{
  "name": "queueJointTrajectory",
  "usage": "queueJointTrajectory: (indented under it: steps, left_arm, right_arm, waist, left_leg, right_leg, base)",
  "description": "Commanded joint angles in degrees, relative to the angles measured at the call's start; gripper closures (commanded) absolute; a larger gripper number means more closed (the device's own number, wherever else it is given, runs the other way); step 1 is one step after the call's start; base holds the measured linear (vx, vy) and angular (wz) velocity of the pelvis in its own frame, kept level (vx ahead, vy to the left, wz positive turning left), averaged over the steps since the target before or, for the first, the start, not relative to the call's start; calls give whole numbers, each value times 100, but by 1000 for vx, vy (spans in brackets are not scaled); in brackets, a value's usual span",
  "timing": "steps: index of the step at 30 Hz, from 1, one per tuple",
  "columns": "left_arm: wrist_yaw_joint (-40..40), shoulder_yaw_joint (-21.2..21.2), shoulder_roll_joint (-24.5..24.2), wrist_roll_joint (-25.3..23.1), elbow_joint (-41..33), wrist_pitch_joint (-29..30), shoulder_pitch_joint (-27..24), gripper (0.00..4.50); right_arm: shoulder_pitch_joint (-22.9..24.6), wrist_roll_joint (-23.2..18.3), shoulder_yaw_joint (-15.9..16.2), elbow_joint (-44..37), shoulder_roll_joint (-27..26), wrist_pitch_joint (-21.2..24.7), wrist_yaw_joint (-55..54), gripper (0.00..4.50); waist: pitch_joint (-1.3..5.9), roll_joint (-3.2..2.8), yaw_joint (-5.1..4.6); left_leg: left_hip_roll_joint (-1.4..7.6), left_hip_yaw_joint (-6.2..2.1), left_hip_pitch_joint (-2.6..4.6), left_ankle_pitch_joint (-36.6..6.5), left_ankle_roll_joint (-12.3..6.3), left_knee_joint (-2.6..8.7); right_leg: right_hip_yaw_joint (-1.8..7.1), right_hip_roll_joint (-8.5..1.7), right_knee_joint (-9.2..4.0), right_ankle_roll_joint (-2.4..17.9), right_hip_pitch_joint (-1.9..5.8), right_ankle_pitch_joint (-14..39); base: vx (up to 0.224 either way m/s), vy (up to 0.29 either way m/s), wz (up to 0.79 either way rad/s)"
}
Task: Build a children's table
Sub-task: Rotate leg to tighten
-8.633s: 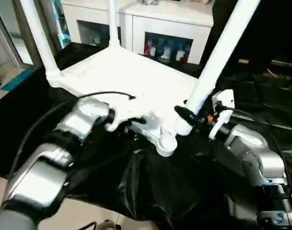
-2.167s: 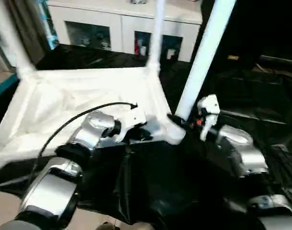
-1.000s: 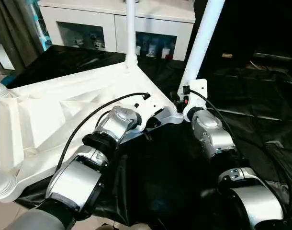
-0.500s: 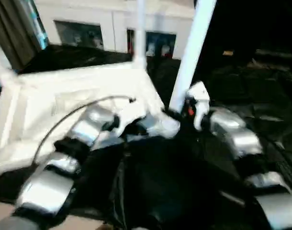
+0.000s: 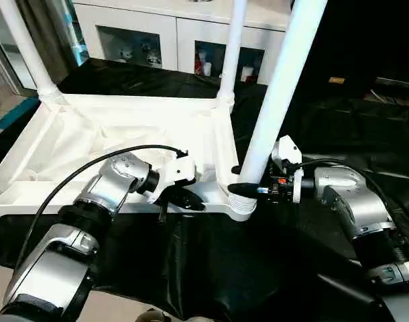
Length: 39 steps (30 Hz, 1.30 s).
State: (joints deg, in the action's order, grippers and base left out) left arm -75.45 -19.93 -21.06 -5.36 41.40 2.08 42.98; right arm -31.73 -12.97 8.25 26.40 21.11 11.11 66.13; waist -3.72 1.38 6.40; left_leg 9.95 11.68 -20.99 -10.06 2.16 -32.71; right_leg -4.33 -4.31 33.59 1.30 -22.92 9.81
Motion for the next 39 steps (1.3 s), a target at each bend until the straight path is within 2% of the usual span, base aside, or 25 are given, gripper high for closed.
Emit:
queueJointTrajectory:
  steps: [1,2,3,4,5,8,11,13,15,16,17,18,19,20,22,27,31,32,34,37,39]
  left_arm:
    - [329,188,212,103,-176,-223,340,450]
    - [493,196,248,37,-91,-137,388,450]
    - [663,230,317,22,-2,-67,441,450]
    - [832,267,406,21,80,123,510,450]
    - [931,291,464,26,125,250,553,450]
    - [1532,329,698,-104,404,604,784,450]
    - [2436,403,984,-250,854,908,1063,450]
    - [3339,528,1287,-324,1305,1156,1317,450]
    - [3612,585,1394,-324,1461,1194,1395,450]
    - [3890,663,1533,-284,1639,1214,1482,450]
    - [3970,671,1571,-290,1701,1220,1516,450]
    - [4019,659,1594,-314,1748,1215,1540,450]
    - [4034,654,1600,-320,1767,1213,1550,450]
    - [4086,650,1625,-331,1847,1199,1591,450]
    - [4075,644,1639,-325,1970,1138,1643,450]
    - [3980,630,1597,-351,2052,1025,1658,450]
    - [3707,570,1547,-349,1980,829,1606,450]
    - [3265,488,1458,-319,1868,633,1518,450]
    - [2885,465,1378,-249,1765,575,1443,450]
    - [2446,395,1249,-214,1625,308,1344,450]
    - [2028,346,1123,-153,1488,73,1249,450]
  right_arm:
    - [149,501,186,692,-131,222,-671,262]
    - [76,561,114,841,-200,163,-983,262]
    - [-36,613,-1,1059,-294,126,-1463,262]
    - [-154,632,-124,1285,-387,123,-1925,262]
    - [-227,636,-202,1422,-443,129,-2206,262]
    - [-423,745,-344,1826,-606,143,-3096,262]
    - [-594,859,-489,2195,-806,57,-3945,262]
    - [-721,889,-580,2465,-1008,-78,-4532,262]
    - [-767,889,-607,2561,-1093,-128,-4694,262]
    - [-810,900,-623,2655,-1211,-185,-4904,262]
    - [-840,890,-632,2723,-1260,-213,-4989,262]
    - [-864,873,-643,2775,-1307,-220,-5053,262]
    - [-878,865,-648,2805,-1325,-232,-5085,262]
    - [-929,826,-710,2924,-1403,-289,-5208,262]
    - [-991,803,-818,3089,-1507,-372,-5350,262]
    - [-992,818,-823,3166,-1528,-431,-5305,262]
    - [-974,798,-822,3175,-1442,-453,-5046,262]
    - [-926,782,-779,3094,-1320,-385,-4523,262]
    - [-865,755,-699,2992,-1207,-268,-4020,262]
    - [-784,677,-636,2851,-1070,-69,-3485,262]
    - [-717,662,-546,2754,-913,9,-3059,262]
  waist:
    - [382,-53,-18]
    - [372,-55,-28]
    - [357,-51,-52]
    - [345,-50,-76]
    - [344,-58,-106]
    - [339,-47,-175]
    - [364,-32,-169]
    - [372,-33,-175]
    - [379,-29,-152]
    - [374,-28,-142]
    - [389,-43,-141]
    - [391,-33,-145]
    - [391,-33,-145]
    - [394,-61,-155]
    - [394,-55,-159]
    - [376,-58,-157]
    - [383,-62,-152]
    - [393,-57,-146]
    - [404,-46,-140]
    - [433,-44,-131]
    - [429,-50,-111]
  left_leg:
    - [409,-183,118,-1331,-62,370]
    - [407,-184,126,-1409,-31,375]
    - [399,-207,140,-1606,95,386]
    - [386,-211,133,-1669,126,389]
    - [386,-229,157,-1801,215,392]
    - [371,-247,153,-1917,270,393]
    - [355,-223,144,-1740,187,363]
    - [343,-205,146,-1671,155,345]
    - [328,-189,164,-1614,116,326]
    - [325,-196,120,-1534,26,334]
    - [343,-205,129,-1515,17,340]
    - [337,-206,114,-1508,-19,344]
    - [337,-206,114,-1508,-19,344]
    - [343,-207,108,-1531,-34,349]
    - [334,-203,116,-1573,-25,345]
    - [349,-215,125,-1749,-17,364]
    - [351,-219,122,-1757,-17,367]
    - [349,-217,112,-1703,-64,363]
    - [349,-212,84,-1553,-147,351]
    - [354,-189,72,-1161,-323,314]
    - [364,-184,77,-1072,-385,308]
  right_leg:
    - [315,-535,-356,1416,268,1211]
    - [319,-535,-372,1386,256,1368]
    - [325,-548,-411,1258,236,1824]
    - [325,-540,-423,1222,228,1966]
    - [330,-550,-444,1155,204,2220]
    - [323,-535,-467,1064,197,2402]
    - [336,-529,-451,1126,207,2025]
    - [338,-511,-439,1156,196,1869]
    - [337,-513,-446,1188,190,1806]
    - [330,-511,-443,1164,226,1772]
    - [325,-508,-441,1168,225,1663]
    - [318,-498,-426,1178,242,1581]
    - [318,-498,-426,1178,242,1581]
    - [326,-503,-417,1208,238,1489]
    - [323,-503,-421,1219,235,1487]
    - [321,-514,-451,1181,235,1713]
    - [322,-517,-450,1178,242,1702]
    - [321,-514,-438,1203,258,1558]
    - [326,-521,-401,1264,295,1297]
    - [330,-522,-322,1478,319,671]
    - [317,-524,-316,1571,326,542]
  base:
    - [0,0,0]
    - [0,0,0]
    - [0,0,0]
    - [0,0,0]
    - [0,0,0]
    - [0,0,0]
    - [0,0,0]
    - [0,0,0]
    - [0,0,0]
    - [0,0,0]
    - [0,0,0]
    - [0,0,0]
    - [0,0,0]
    - [0,0,0]
    - [0,0,0]
    - [0,0,0]
    - [0,0,0]
    - [0,0,0]
    - [0,0,0]
    - [0,0,0]
    - [0,0,0]
